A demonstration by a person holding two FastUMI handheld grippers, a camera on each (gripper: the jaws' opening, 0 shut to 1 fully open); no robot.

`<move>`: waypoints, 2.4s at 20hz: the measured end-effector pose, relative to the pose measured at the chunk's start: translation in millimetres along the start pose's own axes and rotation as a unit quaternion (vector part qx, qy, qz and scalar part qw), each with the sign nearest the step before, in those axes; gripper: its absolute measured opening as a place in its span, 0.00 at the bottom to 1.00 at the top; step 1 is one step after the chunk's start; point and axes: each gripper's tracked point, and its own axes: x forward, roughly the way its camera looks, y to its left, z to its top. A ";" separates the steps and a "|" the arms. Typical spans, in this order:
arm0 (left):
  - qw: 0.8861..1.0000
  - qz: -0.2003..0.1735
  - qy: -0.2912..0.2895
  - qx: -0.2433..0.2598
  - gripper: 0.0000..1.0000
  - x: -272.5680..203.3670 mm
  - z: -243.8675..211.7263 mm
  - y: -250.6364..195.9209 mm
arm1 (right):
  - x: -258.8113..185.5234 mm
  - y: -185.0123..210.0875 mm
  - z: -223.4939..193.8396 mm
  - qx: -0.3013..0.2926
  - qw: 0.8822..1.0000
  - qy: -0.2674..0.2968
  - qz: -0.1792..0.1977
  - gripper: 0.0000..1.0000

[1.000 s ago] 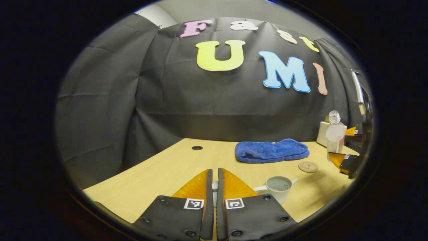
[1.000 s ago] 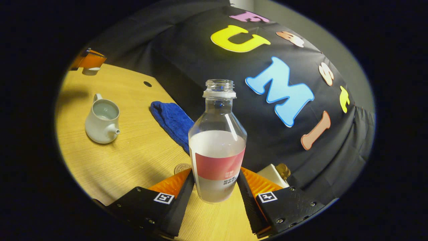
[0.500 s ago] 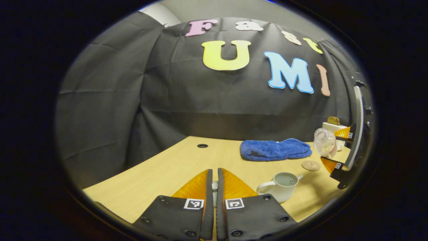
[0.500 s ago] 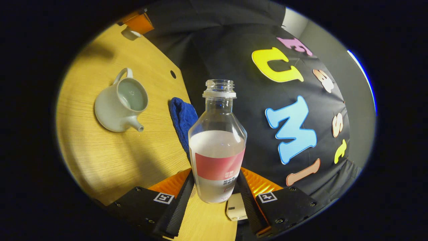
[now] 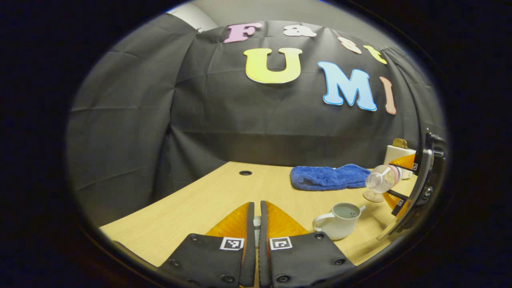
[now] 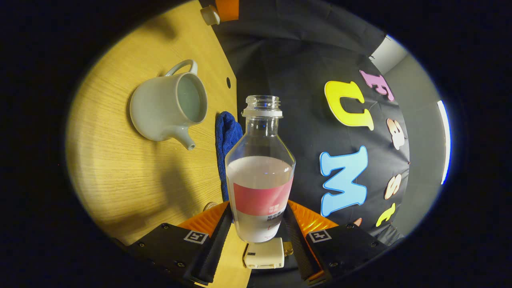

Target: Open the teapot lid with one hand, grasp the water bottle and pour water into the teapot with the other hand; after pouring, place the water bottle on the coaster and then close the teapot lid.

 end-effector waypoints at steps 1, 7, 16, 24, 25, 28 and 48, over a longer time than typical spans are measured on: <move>1.000 0.000 0.000 0.000 0.10 0.4 -1.2 0.1 | 1.2 -0.1 1.4 -0.009 1.000 -0.001 -0.002 0.76; 1.000 0.001 0.000 -0.001 0.10 -0.6 -2.3 2.9 | 3.7 -5.8 1.5 -0.063 0.998 -0.007 -0.022 0.76; 1.000 0.000 0.004 0.000 0.10 1.5 -7.1 2.3 | 10.3 -30.2 7.1 -0.135 0.988 -0.019 -0.075 0.75; 1.000 0.000 0.009 0.000 0.10 3.6 -10.6 1.6 | 14.2 -44.0 15.0 -0.171 0.980 -0.030 -0.098 0.75; 1.000 0.000 0.010 0.000 0.10 3.9 -10.8 0.6 | 14.8 -44.8 14.7 -0.172 0.980 -0.031 -0.099 0.75; 1.000 -0.002 0.011 0.001 0.10 3.0 -10.2 -0.1 | 14.2 -46.8 17.4 -0.177 0.978 -0.037 -0.099 0.75; 1.000 -0.006 0.019 0.000 0.10 -0.1 -16.4 -1.9 | 14.8 -64.2 32.8 -0.226 0.964 -0.065 -0.123 0.76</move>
